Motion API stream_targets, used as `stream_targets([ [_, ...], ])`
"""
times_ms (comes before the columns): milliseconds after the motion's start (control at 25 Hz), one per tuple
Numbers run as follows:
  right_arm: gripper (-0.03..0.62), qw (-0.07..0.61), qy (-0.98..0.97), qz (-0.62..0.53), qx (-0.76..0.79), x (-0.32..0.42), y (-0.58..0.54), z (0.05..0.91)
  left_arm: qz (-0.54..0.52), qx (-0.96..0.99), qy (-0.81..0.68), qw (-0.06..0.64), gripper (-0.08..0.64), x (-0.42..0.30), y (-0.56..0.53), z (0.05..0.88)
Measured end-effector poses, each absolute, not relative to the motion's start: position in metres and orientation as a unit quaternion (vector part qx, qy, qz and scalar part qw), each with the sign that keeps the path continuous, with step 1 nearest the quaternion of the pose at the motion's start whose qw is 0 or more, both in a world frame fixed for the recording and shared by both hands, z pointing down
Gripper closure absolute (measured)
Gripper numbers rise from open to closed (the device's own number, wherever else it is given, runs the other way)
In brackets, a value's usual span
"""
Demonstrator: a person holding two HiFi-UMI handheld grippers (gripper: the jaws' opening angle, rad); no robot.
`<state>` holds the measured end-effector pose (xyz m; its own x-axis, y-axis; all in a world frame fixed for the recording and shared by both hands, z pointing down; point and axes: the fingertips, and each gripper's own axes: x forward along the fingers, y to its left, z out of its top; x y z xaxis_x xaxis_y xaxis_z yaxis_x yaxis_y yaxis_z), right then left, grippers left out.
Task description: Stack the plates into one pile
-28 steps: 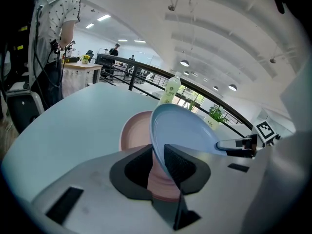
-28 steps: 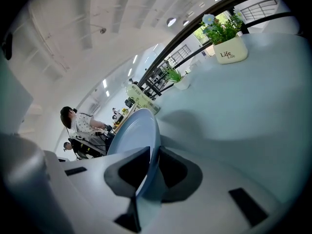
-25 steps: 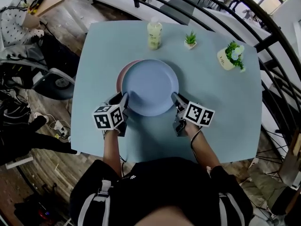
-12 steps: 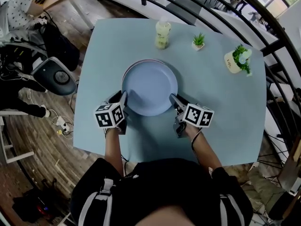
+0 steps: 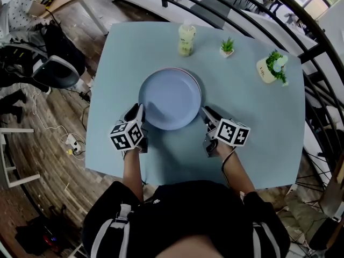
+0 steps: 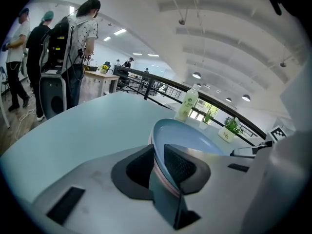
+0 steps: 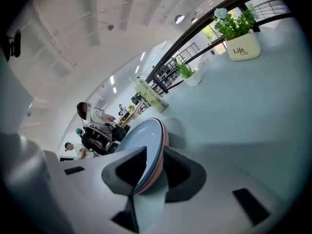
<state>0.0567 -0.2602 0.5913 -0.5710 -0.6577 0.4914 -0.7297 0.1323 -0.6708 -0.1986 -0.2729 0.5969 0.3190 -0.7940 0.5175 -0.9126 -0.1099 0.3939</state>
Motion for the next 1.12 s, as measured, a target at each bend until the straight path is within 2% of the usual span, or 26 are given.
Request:
stream_targets([
  [360, 0.548, -0.008, -0.76, 0.451, 0.467, 0.073, -0.249, 0.566, 0.075, 0.738, -0.594, 0.313, 0.491, -0.204, -0.268, 0.587],
  [800, 0.575, -0.018, -0.757, 0.444, 0.479, 0.09, -0.212, 0.551, 0.071, 0.731, -0.613, 0.29, 0.489, -0.204, -0.253, 0.578],
  [1120, 0.588, -0.022, -0.761, 0.442, 0.475, 0.099, -0.198, 0.54, 0.108, 0.727, -0.613, 0.288, 0.482, -0.202, -0.256, 0.59],
])
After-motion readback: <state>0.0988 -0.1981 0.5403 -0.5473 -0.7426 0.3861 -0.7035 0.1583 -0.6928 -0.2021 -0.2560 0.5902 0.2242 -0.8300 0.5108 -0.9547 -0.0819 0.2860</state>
